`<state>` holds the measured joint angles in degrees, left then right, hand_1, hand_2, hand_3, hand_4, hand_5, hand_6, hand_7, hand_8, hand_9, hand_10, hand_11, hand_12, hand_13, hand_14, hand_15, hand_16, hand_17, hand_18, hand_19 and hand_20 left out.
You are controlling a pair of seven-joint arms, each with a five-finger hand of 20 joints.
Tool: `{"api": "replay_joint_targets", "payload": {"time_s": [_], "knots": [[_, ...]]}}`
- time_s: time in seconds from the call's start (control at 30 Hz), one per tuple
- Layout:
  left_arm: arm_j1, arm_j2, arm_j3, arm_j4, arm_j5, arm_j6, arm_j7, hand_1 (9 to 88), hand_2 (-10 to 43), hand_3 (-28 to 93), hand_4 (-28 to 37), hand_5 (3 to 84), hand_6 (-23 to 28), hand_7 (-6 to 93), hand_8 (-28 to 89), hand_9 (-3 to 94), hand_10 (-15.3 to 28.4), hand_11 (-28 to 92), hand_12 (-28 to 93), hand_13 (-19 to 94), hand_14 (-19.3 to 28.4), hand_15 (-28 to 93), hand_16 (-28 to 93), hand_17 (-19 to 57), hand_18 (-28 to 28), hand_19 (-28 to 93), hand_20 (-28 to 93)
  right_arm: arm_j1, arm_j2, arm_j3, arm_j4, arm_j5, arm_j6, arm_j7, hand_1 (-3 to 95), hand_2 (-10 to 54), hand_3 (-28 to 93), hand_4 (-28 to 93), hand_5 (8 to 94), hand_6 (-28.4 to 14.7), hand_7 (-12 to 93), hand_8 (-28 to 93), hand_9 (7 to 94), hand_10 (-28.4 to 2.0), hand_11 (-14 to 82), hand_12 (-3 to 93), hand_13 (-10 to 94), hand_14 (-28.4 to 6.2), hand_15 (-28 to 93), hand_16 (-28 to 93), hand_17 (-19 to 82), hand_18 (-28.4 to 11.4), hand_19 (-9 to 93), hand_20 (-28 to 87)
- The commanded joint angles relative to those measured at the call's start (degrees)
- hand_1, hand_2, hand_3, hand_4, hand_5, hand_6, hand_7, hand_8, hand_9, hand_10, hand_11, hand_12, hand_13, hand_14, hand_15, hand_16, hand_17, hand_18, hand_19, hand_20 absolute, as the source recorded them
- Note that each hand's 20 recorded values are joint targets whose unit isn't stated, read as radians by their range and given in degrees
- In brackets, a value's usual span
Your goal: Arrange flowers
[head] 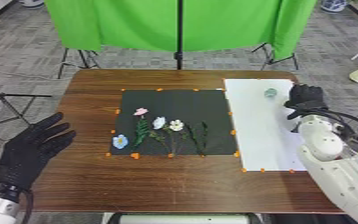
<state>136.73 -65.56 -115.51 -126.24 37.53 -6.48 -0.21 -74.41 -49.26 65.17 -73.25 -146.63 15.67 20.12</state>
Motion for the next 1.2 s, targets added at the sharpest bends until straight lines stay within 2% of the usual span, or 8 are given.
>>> {"api": "replay_joint_targets", "payload": {"time_s": [0.03,0.23,0.37,0.6,0.67,0.73,0.87,1.2], "knots": [[1.5,-1.01,-0.10,-0.15,0.18,0.16,0.11,25.5,-1.8,71,-25.8,38.1,2.9,20.2,-10,32.4,13.3,28,13,27,16.3,37,-2,-7.6,22.4,49,5,-1.9,-0.1,0.7,-3.7,-1.2,3.4,-0.3,46.5,-9.4,86,-28,75.2,2.8,45,-13,92.7,-1.5,23.7,38.6,88,-0.4,50,27,34,-17.5,82,44],[1.2,-1.04,0.07,-0.05,0.16,0.10,-0.14,25.4,-1.9,71,-25.8,38.1,2.9,20.2,-10,32.5,13.3,28,13,27,16.3,37,-2,-7.6,22.4,49,5,-2.0,-0.6,-0.9,-9.7,-1.6,14.4,-0.8,46.3,-9.5,88,-28,76.3,2.2,45,-13,93.4,-1.1,24.8,39.0,89,-0.4,51,28,35,-18.2,83,44],[1.2,-1.17,0.10,-0.05,0.18,-0.02,-0.28,25.4,-1.9,71,-25.9,38.2,2.9,20.2,-10,32.4,13.3,28,13,27,16.3,37,-2,-7.6,22.4,49,5,-0.8,-2.9,-2.5,-12.5,-0.4,18.4,-9.6,46.4,-9.5,87,-28,76.4,1.9,45,-13,93.5,-1.1,24.7,39.4,90,-0.3,51,28,35,-18.3,83,44],[0.3,-1.04,0.53,0.20,-0.04,-0.09,-0.66,25.3,-2.0,71,-26.0,38.2,2.9,20.2,-10,32.4,13.2,28,13,27,16.3,37,-1,-7.6,22.4,49,4,1.4,-7.4,-5.1,-11.7,3.2,8.5,-29.5,46.6,-9.5,86,-28,75.5,2.2,46,-13,93.0,-1.2,25.2,40.3,89,0.0,52,29,35,-17.6,83,44],[-0.3,-0.76,0.84,0.47,-0.84,-0.50,-0.74,25.3,-2.0,72,-26.0,38.3,2.9,20.2,-10,32.4,13.3,28,13,27,16.3,37,-2,-7.6,22.4,49,4,2.3,-8.7,-6.6,-10.4,2.0,8.8,-29.0,46.6,-9.5,86,-28,74.4,2.2,47,-14,92.3,-1.3,25.6,40.3,88,0.1,53,30,34,-17.4,82,44],[-0.4,-0.77,0.84,0.45,-0.22,-0.59,-0.84,25.2,-2.0,72,-26.0,38.2,2.9,20.2,-10,32.4,13.2,28,13,27,16.2,37,-2,-7.6,22.4,49,5,2.9,-9.5,-7.7,-9.9,2.1,8.2,-29.3,46.5,-9.5,86,-28,74.1,2.3,48,-14,92.1,-1.3,25.7,40.3,87,0.1,53,30,34,-17.2,82,44],[0.3,-0.88,0.34,0.16,-0.37,-0.50,-1.09,25.2,-2.0,72,-26.1,38.2,2.9,20.2,-10,32.4,13.2,28,13,27,16.3,37,-2,-7.6,22.4,49,5,3.6,-10.4,-8.9,-9.7,0.1,5.3,-31.2,46.3,-9.5,86,-28,73.9,2.3,48,-14,91.9,-1.3,25.9,40.2,87,0.0,54,29,34,-17.1,81,45],[-0.5,-0.44,0.69,0.53,-0.41,-0.75,-1.41,25.2,-2.1,72,-26.2,38.2,2.8,20.4,-10,32.4,13.1,28,13,27,16.1,37,-1,-7.8,22.8,49,4,4.2,-12.2,-10.5,-8.9,-4.1,2.3,-33.8,46.5,-9.5,86,-28,73.3,2.8,49,-15,91.4,-1.2,25.8,40.2,87,0.2,54,29,33,-16.8,81,45]]}}
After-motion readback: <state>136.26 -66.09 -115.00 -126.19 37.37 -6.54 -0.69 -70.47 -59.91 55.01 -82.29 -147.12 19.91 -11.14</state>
